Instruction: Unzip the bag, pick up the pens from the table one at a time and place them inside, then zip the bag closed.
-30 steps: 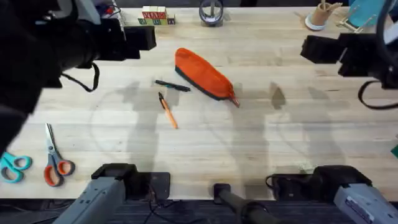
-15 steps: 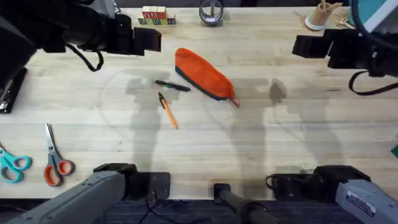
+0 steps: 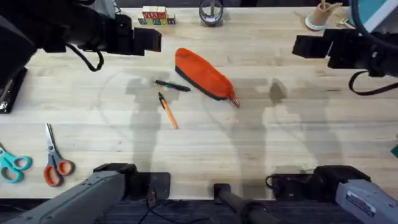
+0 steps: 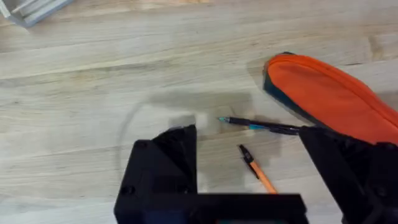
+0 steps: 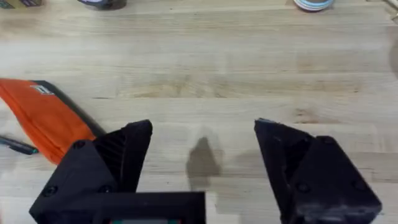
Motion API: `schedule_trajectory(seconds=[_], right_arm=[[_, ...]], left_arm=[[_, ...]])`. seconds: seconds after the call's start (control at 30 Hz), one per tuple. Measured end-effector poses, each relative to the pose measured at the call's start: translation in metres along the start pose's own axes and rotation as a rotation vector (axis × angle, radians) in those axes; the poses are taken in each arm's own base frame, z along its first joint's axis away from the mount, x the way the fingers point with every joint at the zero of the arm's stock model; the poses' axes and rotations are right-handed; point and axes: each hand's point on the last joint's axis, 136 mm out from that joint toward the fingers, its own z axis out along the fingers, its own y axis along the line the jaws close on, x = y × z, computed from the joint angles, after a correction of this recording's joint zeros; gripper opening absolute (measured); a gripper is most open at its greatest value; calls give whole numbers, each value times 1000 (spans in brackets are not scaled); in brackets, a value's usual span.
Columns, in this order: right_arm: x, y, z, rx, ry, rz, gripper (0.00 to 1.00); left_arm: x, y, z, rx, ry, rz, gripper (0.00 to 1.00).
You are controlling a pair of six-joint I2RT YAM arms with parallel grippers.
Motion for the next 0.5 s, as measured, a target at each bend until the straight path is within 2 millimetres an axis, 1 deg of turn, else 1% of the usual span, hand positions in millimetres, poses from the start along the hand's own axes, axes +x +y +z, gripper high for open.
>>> schedule_trajectory(seconds=[0.2, 0.23, 0.5], right_arm=[[2, 0, 0, 1, 10, 1, 998], [3, 0, 0, 1, 11, 1, 997], [3, 0, 0, 1, 11, 1, 998]], left_arm=[[0, 0, 0, -1, 0, 0, 993], [-1, -4, 0, 26, -5, 0, 993], [-1, -4, 0, 25, -4, 0, 993]])
